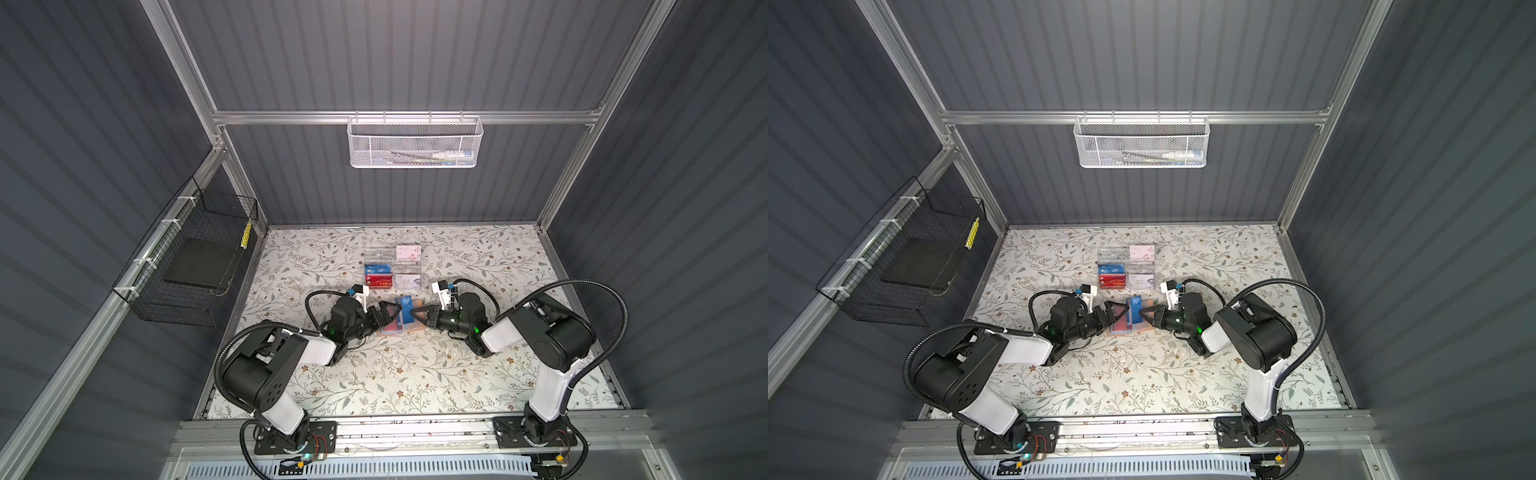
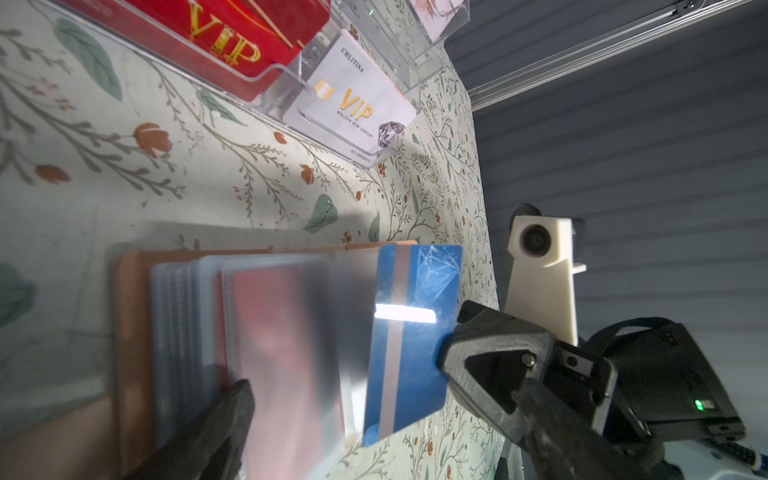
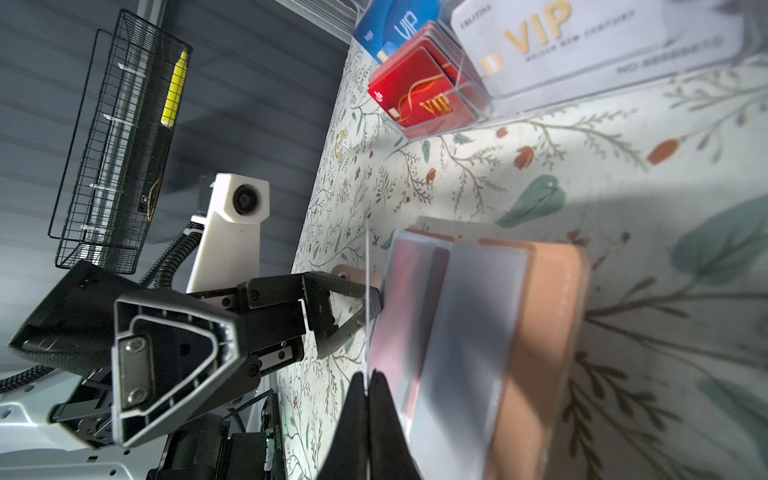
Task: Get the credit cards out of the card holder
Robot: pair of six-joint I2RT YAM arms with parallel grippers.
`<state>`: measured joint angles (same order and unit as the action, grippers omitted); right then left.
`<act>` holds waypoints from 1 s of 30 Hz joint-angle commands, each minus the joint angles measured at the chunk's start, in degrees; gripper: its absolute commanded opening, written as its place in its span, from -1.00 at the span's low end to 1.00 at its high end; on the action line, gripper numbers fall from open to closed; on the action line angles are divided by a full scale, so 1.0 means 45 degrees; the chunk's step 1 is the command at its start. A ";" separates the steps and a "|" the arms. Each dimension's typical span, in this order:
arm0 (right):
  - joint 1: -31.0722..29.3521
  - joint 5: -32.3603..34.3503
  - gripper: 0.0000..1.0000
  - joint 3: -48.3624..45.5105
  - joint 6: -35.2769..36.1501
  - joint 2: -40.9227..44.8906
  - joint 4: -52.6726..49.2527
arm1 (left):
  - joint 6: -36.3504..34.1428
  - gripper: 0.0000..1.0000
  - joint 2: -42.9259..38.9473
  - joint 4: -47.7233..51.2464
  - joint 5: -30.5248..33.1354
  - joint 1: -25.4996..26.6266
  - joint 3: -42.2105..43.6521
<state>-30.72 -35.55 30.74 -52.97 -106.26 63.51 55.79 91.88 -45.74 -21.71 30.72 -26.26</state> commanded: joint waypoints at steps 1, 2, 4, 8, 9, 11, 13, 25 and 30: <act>0.0084 0.0220 -1.00 -0.0039 0.0766 0.0635 -0.1170 | -0.0565 1.00 -0.0358 0.2356 -0.0004 0.0092 -0.0048; 0.0108 0.0276 -1.00 0.0013 0.0903 0.0829 -0.1564 | -0.0713 1.00 -0.0568 0.2687 0.0020 0.0085 -0.0156; 0.0136 0.0230 -1.00 0.0134 0.1153 0.1170 -0.2189 | -0.1080 1.00 -0.1065 0.3508 0.0142 0.0085 -0.0466; 0.0186 0.0051 -1.00 0.0471 0.1577 0.1903 -0.3508 | -0.1938 1.00 -0.2306 0.5513 0.0538 0.0068 -0.1381; 0.0203 -0.0002 -1.00 0.0588 0.1710 0.2108 -0.3908 | -0.2148 1.00 -0.2599 0.6002 0.0531 0.0051 -0.1662; 0.0206 -0.0124 -1.00 0.0843 0.1924 0.2540 -0.4754 | -0.2507 1.00 -0.2994 0.6790 0.0950 -0.0008 -0.2173; 0.0211 -0.0282 -1.00 0.1143 0.2058 0.2981 -0.5626 | -0.2888 1.00 -0.3215 0.7365 0.0873 -0.0134 -0.2676; 0.0199 -0.2379 -1.00 0.3860 0.3753 0.5240 -1.1591 | -0.4328 0.99 -0.3951 0.8034 -0.0513 -0.1043 -0.4057; 0.0203 -0.3300 -1.00 0.4654 0.4201 0.4669 -1.2100 | -0.4329 0.99 -0.4186 0.6985 -0.1194 -0.1070 -0.3765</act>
<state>-30.00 -46.13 50.11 -36.93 -83.64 13.98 38.06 74.39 -11.18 -23.64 26.04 -43.24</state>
